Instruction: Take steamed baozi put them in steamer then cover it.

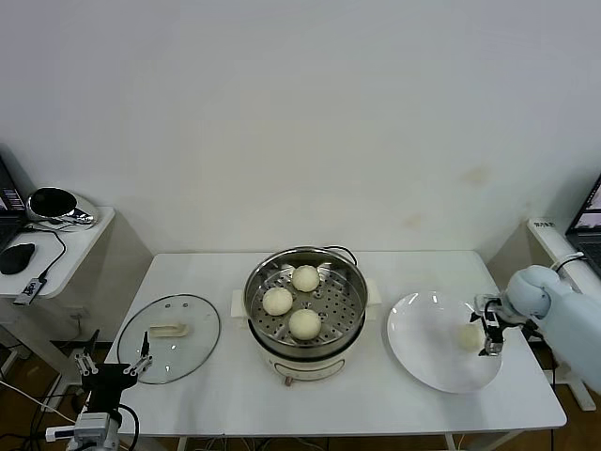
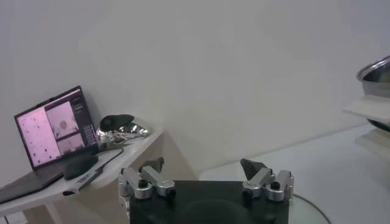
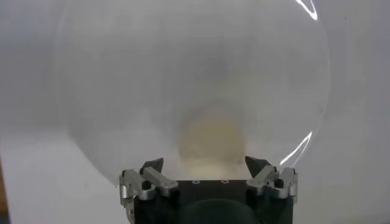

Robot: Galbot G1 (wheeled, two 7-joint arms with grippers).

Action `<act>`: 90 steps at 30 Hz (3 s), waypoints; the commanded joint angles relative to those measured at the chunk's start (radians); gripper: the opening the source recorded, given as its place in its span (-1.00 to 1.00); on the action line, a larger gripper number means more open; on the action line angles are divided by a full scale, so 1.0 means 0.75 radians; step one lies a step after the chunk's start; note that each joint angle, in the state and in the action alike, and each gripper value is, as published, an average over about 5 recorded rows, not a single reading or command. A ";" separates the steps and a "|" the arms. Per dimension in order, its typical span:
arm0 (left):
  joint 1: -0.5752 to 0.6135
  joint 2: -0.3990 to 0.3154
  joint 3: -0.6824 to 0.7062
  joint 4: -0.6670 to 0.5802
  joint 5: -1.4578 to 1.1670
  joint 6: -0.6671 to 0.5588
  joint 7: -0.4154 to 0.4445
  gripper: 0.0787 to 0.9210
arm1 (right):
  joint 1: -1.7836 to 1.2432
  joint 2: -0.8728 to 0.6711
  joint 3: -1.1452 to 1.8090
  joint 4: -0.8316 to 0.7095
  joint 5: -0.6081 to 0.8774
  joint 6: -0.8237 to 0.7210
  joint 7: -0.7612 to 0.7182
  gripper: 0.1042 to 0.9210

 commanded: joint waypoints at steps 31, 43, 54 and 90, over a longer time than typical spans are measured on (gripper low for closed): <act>-0.008 0.011 0.013 -0.015 -0.005 -0.004 -0.001 0.77 | 1.126 -0.123 -0.859 0.411 0.679 -0.272 -0.001 0.25; -0.023 0.011 0.016 -0.004 -0.014 -0.005 -0.001 0.77 | 1.479 0.315 -1.229 0.604 1.262 -0.674 0.284 0.28; -0.016 -0.010 0.002 -0.004 -0.017 -0.016 -0.004 0.77 | 1.303 0.604 -1.222 0.490 1.341 -0.743 0.416 0.28; -0.029 -0.012 0.003 0.008 -0.016 -0.021 -0.006 0.77 | 1.022 0.514 -1.172 0.383 1.083 -0.739 0.418 0.48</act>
